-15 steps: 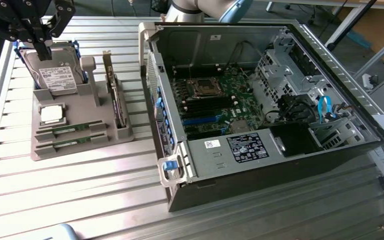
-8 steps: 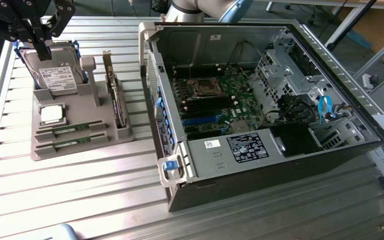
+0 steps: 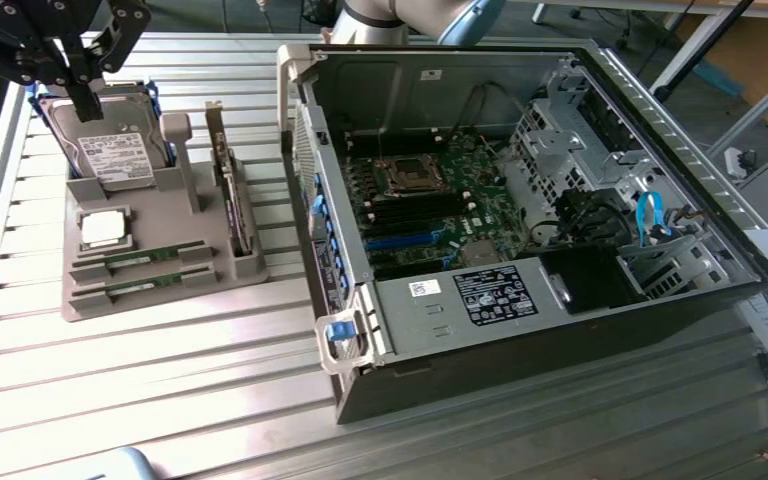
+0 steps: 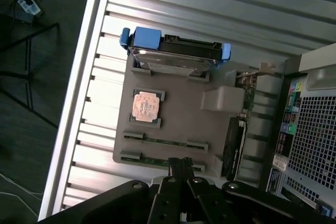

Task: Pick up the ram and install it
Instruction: 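Pick up the ram and move it above insertion slot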

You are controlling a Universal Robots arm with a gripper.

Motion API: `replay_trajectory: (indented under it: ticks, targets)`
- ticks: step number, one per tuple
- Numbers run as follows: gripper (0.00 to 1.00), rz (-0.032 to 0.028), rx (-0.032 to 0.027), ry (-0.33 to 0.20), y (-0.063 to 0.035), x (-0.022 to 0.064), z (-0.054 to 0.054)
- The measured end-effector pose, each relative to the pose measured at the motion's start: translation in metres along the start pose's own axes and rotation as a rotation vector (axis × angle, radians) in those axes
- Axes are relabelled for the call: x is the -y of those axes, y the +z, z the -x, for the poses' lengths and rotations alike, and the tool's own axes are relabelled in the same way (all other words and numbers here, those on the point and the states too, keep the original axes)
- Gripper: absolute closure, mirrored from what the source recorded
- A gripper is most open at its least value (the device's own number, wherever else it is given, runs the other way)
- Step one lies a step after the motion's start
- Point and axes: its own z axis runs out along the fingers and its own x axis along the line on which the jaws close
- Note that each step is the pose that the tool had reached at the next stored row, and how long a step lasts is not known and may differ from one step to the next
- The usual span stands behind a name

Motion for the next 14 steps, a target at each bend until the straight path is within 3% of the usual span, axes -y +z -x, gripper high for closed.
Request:
replay_trajectory:
  ticks: [14]
  targets:
    - [0.89,0.0025,-0.0045,-0.103,0.0000,0.0000,0.0000]
